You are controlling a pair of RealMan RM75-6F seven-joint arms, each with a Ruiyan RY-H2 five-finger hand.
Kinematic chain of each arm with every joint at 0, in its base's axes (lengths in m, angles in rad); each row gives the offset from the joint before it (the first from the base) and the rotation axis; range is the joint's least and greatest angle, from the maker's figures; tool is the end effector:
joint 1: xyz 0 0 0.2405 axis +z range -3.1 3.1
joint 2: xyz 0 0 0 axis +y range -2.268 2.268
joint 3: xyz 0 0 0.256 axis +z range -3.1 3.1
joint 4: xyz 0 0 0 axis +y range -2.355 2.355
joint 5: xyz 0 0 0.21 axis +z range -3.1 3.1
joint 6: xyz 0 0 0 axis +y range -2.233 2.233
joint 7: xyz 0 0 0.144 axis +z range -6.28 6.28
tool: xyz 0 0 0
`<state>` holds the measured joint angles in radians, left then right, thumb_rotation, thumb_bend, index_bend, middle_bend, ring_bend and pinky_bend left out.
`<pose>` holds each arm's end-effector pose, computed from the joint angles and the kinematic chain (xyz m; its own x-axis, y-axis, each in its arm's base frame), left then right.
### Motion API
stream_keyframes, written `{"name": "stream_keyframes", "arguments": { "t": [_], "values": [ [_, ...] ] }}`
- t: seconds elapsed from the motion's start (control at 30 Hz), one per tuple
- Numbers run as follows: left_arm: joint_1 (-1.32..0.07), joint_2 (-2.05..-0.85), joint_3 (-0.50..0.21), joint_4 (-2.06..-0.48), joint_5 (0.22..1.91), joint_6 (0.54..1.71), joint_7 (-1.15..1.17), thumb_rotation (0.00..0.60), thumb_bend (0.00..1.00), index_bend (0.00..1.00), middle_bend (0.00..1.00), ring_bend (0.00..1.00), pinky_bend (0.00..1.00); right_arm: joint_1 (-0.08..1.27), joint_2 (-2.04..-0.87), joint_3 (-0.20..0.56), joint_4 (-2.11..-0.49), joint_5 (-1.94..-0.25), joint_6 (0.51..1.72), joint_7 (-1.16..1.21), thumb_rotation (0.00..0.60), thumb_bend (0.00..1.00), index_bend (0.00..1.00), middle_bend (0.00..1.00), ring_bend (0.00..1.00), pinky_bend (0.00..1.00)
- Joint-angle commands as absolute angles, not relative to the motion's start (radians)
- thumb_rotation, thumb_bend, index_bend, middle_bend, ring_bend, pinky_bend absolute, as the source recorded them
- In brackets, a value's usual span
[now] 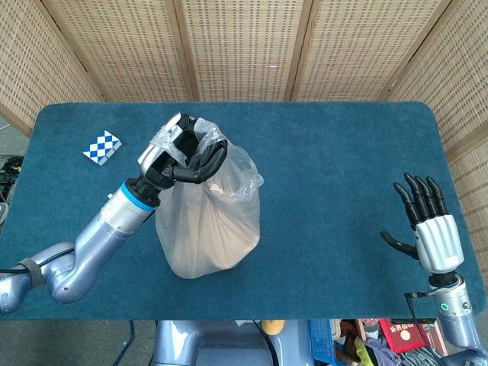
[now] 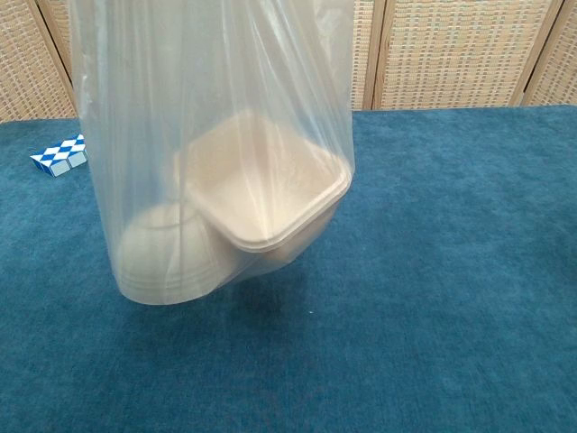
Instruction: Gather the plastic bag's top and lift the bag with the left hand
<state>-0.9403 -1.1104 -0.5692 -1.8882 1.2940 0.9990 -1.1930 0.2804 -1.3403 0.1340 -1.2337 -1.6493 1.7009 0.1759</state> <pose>0.0523 0.3543 0.1703 -0.5778 0.7043 0.4125 0.2866 -0.2982 0.9105 -0.2789 -0.2527 0.1518 0.2821 0.3350 0.8990 -0.8594 -0.3282 0.3920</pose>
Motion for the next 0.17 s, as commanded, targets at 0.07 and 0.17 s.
{"name": "stream_keyframes", "arguments": {
  "t": [0.07, 0.17],
  "values": [
    [-0.932, -1.07, -0.603, -1.937, 1.258, 0.996, -1.159, 0.6, 0.99, 0.87, 0.88, 0.91, 1.0, 0.276, -1.336, 0.133, -1.235, -1.648, 1.702, 0.179, 0.6, 0.0, 0.0, 0.0, 0.0, 0.0],
    [-0.928, -1.051, -0.619, -1.964, 1.238, 0.995, -1.143, 0.6, 0.99, 0.87, 0.88, 0.91, 1.0, 0.273, -1.333, 0.134, -1.235, -1.647, 1.704, 0.182, 0.6, 0.0, 0.0, 0.0, 0.0, 0.0]
  ]
}}
